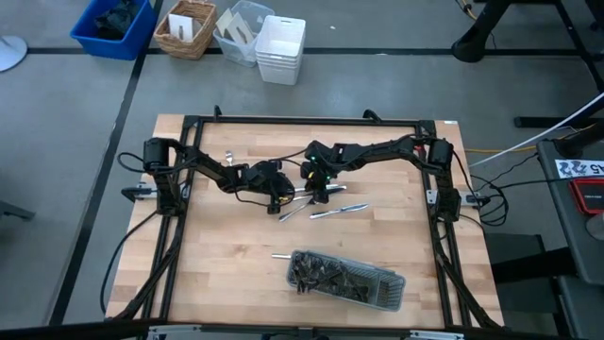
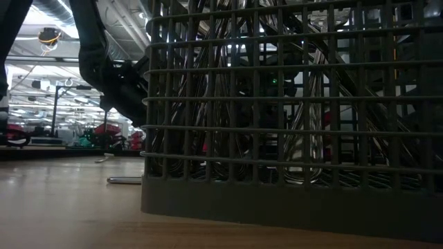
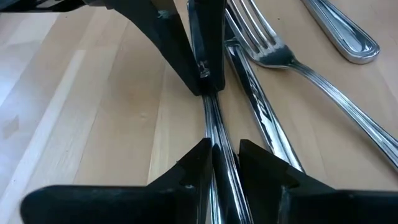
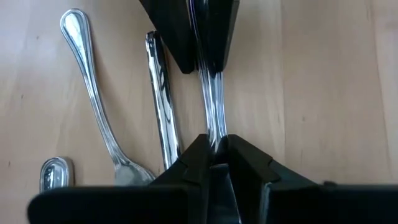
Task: Sort silverware
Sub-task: Put the knife into the gray silverware rack
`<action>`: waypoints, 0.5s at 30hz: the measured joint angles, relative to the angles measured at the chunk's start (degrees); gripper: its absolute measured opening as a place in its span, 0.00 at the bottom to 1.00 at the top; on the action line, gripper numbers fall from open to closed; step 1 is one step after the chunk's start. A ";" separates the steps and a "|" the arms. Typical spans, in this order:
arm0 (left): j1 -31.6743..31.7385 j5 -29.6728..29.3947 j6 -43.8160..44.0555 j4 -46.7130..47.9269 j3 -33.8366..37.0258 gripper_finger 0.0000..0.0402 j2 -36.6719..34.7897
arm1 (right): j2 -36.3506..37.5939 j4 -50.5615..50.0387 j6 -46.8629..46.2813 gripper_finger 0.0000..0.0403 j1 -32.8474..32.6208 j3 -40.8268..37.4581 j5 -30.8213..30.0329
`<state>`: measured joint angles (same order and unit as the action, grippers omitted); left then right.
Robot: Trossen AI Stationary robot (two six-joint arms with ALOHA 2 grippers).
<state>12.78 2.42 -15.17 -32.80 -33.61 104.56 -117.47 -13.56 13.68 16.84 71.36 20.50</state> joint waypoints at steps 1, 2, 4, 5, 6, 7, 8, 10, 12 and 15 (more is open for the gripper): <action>0.00 -0.01 0.02 -0.05 0.00 0.19 0.02 | 0.02 -0.13 0.01 0.14 0.00 0.01 -0.36; 0.00 -0.02 0.01 -0.15 0.00 0.19 0.03 | 0.05 -0.20 0.04 0.14 -0.03 0.03 -0.91; 0.01 -0.04 0.06 -0.25 0.00 0.18 0.02 | 0.09 -0.20 0.05 0.14 -0.04 0.03 -1.58; 0.02 -0.08 0.07 -0.13 0.00 0.18 0.02 | 0.09 -0.20 0.05 0.15 -0.04 0.03 -1.66; 0.02 -0.32 0.08 0.10 0.00 0.17 0.02 | 0.09 -0.20 0.05 0.16 -0.04 0.03 -1.87; 0.02 -0.71 0.12 0.16 0.00 0.17 0.02 | 0.09 -0.15 0.05 0.17 -0.04 0.03 -2.17; 0.02 -0.81 0.24 0.16 0.00 0.16 0.02 | 0.09 -0.11 0.07 0.19 -0.07 0.03 -2.63; 0.02 -0.96 0.38 0.16 -0.02 0.15 0.02 | 0.07 -0.07 0.08 0.24 -0.11 0.05 -2.99; 0.02 -0.97 0.40 0.17 -0.02 0.15 0.02 | 0.08 -0.11 0.07 0.30 -0.12 0.05 -3.13; 0.02 -0.98 0.40 0.05 -0.02 0.15 0.04 | 0.09 -0.17 0.08 0.36 -0.15 0.08 -3.83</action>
<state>12.80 1.43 -14.76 -32.75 -33.63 104.60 -117.38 -13.74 13.76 16.69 71.44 16.68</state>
